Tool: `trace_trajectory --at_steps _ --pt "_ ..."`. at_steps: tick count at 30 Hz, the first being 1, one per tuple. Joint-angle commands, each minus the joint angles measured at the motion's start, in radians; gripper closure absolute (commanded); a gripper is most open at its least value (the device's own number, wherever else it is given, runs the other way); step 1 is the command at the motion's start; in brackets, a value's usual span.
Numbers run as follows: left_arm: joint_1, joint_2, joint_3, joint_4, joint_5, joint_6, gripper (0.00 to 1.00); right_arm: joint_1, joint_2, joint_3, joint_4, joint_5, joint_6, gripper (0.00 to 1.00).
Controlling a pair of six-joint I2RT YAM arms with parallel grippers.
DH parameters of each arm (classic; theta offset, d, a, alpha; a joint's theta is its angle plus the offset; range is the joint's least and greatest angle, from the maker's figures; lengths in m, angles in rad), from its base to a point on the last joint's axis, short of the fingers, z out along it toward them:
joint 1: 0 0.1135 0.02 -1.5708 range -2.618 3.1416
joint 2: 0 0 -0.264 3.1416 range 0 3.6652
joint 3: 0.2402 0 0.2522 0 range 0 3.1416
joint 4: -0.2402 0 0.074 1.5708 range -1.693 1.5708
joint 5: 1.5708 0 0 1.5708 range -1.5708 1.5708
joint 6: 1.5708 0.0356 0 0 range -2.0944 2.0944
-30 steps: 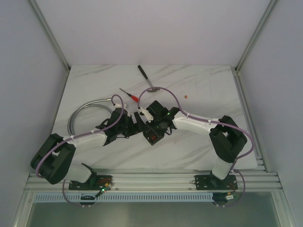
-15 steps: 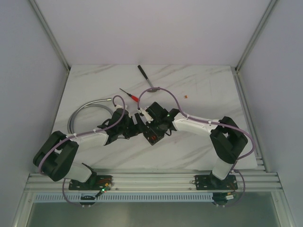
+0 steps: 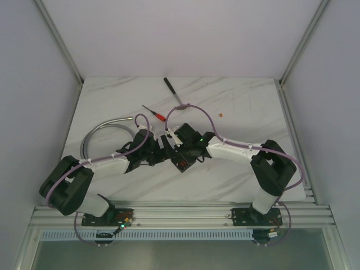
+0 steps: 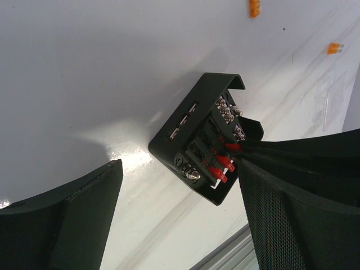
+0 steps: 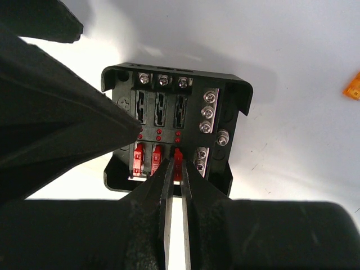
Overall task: Snap on the fuse box
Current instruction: Install the fuse at the fuse box base.
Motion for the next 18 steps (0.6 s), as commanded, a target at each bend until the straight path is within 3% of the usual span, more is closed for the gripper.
trace_trajectory --at_steps 1,18 --pt "-0.005 0.015 -0.006 0.022 0.009 -0.011 0.08 0.009 -0.021 -0.027 0.018 0.040 0.009 0.96" --pt "-0.008 0.042 0.009 0.024 0.023 -0.045 0.09 0.012 -0.006 -0.096 0.001 0.051 -0.053 0.96"
